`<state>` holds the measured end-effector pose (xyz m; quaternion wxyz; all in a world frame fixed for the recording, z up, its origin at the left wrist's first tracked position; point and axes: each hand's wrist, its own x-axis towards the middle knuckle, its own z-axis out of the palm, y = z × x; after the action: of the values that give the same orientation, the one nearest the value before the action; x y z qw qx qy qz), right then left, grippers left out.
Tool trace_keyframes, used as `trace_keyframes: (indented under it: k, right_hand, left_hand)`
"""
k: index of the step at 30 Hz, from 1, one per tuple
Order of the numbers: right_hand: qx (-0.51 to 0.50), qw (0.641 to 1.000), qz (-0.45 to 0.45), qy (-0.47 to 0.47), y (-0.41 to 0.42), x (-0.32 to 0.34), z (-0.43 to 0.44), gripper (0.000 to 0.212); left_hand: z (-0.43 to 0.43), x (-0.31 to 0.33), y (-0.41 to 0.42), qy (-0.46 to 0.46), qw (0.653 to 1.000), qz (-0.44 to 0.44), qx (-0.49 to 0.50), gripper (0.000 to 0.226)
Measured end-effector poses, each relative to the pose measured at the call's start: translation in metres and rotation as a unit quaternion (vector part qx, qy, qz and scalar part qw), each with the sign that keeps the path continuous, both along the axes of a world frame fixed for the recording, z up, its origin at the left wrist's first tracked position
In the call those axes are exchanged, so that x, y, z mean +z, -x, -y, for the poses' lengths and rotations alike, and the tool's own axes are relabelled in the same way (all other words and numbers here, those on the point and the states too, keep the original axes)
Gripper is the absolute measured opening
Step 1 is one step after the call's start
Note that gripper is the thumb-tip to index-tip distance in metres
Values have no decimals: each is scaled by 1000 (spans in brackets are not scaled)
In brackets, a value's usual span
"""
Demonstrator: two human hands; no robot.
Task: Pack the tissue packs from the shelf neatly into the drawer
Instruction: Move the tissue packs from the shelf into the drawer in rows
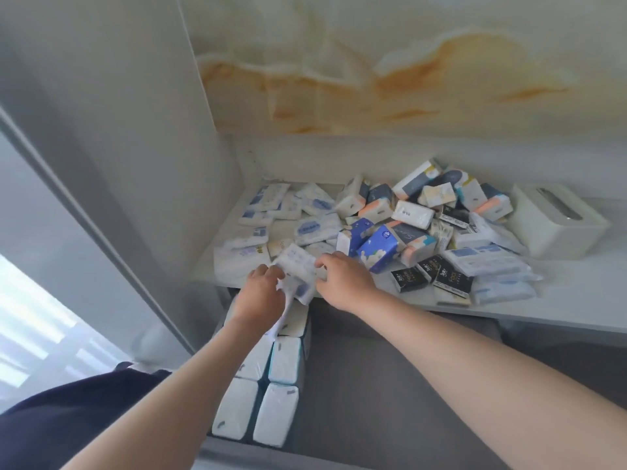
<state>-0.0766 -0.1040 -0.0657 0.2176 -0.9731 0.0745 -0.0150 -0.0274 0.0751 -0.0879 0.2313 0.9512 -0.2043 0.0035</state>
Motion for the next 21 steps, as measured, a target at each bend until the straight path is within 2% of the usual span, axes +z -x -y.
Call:
trace_keyframes:
  k: [3, 6, 9, 12, 14, 17, 19, 21]
  right_hand:
    - [0, 996, -30, 81, -21, -5, -16, 57]
    - [-6, 984, -72, 162, -38, -19, -25, 74]
    - [-18, 980, -88, 178, -49, -28, -25, 83]
    - [-15, 994, -73, 81, -61, -24, -18, 69]
    - [-7, 999, -46, 11, -71, -17, -8, 54]
    - [-41, 997, 14, -63, -92, 0, 8, 45]
    - [-101, 986, 54, -118, -106, 15, 16, 46]
    - [-148, 977, 77, -133, -116, 27, 20, 52]
  left_hand:
    - [-25, -13, -16, -36, 994, -77, 65, 58]
    - [-29, -22, -26, -96, 982, -141, 78, 81]
    - [-23, -25, -37, -128, 980, -135, 71, 77]
    - [-18, -16, -56, -129, 981, -140, 38, 61]
    - [-16, -3, -71, -61, 980, -189, 22, 50]
    - [-10, 20, -90, 115, 960, -255, 22, 31]
    - [-4, 34, -97, 228, 929, -286, 55, 18]
    - [2, 44, -104, 315, 892, -312, 89, 10]
